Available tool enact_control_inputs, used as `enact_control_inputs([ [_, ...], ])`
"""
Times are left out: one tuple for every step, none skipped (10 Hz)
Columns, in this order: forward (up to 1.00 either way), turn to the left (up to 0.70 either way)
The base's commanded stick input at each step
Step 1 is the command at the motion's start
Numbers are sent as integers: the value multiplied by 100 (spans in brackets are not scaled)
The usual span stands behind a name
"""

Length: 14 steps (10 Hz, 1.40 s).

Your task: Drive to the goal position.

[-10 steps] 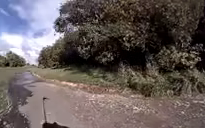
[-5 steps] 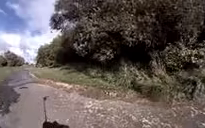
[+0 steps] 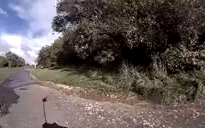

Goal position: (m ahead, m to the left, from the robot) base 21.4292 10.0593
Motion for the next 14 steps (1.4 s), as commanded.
enact_control_inputs([
  [0,70],
  [0,70],
  [0,70],
  [0,24],
  [0,0],
  [0,0],
  [0,0],
  [0,0],
  [0,0],
  [0,0],
  [0,0],
  [0,0],
  [0,0],
  [0,70],
])
